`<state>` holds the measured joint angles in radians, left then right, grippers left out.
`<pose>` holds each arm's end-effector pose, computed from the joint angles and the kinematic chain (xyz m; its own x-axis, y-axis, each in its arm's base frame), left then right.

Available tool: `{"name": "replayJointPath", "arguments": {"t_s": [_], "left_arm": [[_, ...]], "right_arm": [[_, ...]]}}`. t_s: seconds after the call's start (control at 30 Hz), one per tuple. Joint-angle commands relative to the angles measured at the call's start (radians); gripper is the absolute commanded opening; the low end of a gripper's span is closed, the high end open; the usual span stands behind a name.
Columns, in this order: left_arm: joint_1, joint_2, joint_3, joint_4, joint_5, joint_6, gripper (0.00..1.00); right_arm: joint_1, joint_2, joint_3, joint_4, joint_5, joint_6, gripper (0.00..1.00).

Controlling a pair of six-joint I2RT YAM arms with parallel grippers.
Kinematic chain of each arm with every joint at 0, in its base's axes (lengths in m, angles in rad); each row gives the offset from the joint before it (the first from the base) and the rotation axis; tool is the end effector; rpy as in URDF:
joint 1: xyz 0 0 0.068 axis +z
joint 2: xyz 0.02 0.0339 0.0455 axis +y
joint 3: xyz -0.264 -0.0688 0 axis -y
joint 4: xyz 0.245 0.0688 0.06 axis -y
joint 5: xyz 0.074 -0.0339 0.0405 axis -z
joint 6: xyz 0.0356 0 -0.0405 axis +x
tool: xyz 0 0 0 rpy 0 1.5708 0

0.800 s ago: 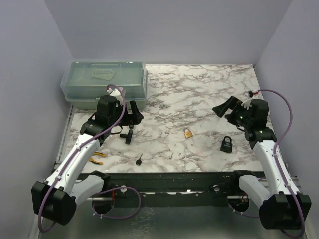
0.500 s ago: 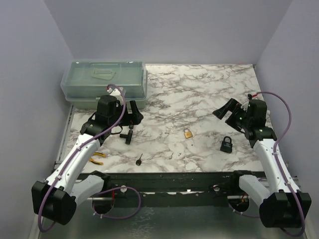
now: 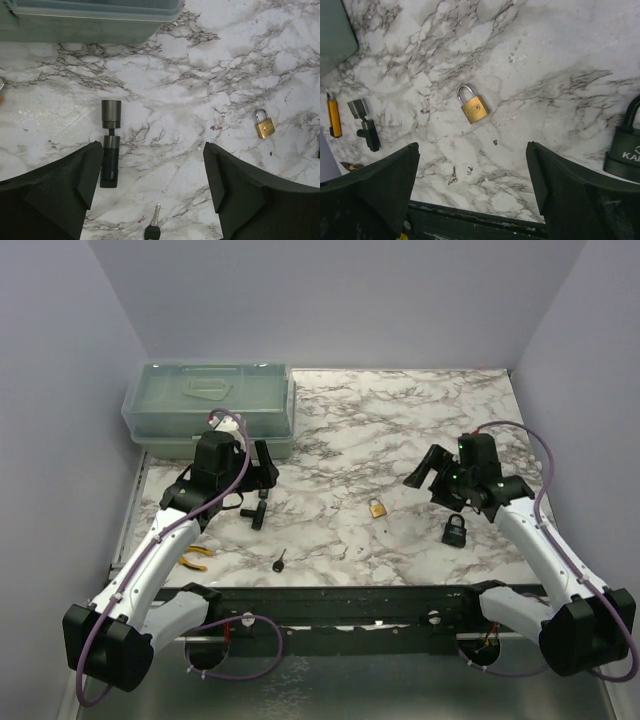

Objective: Unlock with the key

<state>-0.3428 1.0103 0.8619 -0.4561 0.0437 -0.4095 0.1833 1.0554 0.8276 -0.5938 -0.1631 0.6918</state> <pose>0.2076 -0.0757 0.2979 -0.6382 -0.1946 -0.7449 0.1260 0.9281 -0.3504 0.2117 0.0451 0.2664 -0.7385 0.5033 -0.4486 0.2370 0.8168 0.5260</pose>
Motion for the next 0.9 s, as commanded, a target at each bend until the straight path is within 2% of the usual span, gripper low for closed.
{"name": "replayJointPath", "arguments": {"t_s": [0.0, 0.23, 0.4, 0.57, 0.77, 0.87], "left_arm": [[-0.006, -0.003, 0.030, -0.018, -0.066, -0.003, 0.88], [-0.005, -0.027, 0.024, -0.019, -0.081, -0.008, 0.86], [-0.005, -0.044, 0.020, -0.018, -0.098, -0.009, 0.85], [-0.006, -0.061, 0.017, -0.020, -0.107, -0.011, 0.85], [-0.005, -0.079, 0.016, -0.020, -0.110, -0.013, 0.85], [-0.006, -0.084, 0.015, -0.020, -0.110, -0.012, 0.85]], "right_arm": [[0.169, 0.065, 0.070, -0.099, 0.172, 0.137, 0.93], [0.554, 0.287, 0.196, -0.220, 0.412, 0.392, 0.89], [0.755, 0.516, 0.329, -0.295, 0.462, 0.517, 0.84], [0.847, 0.653, 0.418, -0.335, 0.456, 0.604, 0.75], [0.881, 0.691, 0.410, -0.328, 0.430, 0.655, 0.68], [0.890, 0.704, 0.402, -0.320, 0.422, 0.668, 0.61]]}}
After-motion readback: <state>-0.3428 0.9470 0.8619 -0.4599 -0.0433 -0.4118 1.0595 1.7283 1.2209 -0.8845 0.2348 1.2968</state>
